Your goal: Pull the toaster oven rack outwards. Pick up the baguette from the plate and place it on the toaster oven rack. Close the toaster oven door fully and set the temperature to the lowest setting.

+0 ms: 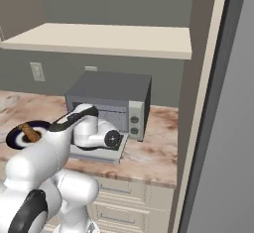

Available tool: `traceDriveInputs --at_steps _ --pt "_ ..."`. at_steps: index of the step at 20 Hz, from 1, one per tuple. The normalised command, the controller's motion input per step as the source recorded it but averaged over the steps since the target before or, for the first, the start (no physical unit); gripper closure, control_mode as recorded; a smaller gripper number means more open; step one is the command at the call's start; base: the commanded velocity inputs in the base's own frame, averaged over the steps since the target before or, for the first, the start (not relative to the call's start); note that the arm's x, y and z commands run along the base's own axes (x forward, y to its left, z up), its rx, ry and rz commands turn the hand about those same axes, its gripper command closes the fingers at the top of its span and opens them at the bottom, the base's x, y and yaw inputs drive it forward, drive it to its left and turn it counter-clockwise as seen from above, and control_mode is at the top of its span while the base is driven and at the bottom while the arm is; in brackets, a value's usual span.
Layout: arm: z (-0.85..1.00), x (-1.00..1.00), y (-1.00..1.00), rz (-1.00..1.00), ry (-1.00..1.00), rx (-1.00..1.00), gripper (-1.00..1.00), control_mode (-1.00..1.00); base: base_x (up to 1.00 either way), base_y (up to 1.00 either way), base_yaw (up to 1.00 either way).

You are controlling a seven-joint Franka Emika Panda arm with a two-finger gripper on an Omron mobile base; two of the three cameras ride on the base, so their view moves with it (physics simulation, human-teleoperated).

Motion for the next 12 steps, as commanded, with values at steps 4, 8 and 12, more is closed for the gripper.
traceDriveInputs --at_steps 4,8,12 --pt "-0.20 -0.92 0.00 -0.04 0.21 0.00 1.00 -1.00 0.00 0.00 0.00" --pt "-0.20 -0.89 0.00 -0.04 0.21 0.00 1.00 -1.00 0.00 0.00 0.00" --pt "0.08 -0.67 0.02 -0.02 0.09 0.00 -1.00 -1.00 0.00 0.00 0.00"
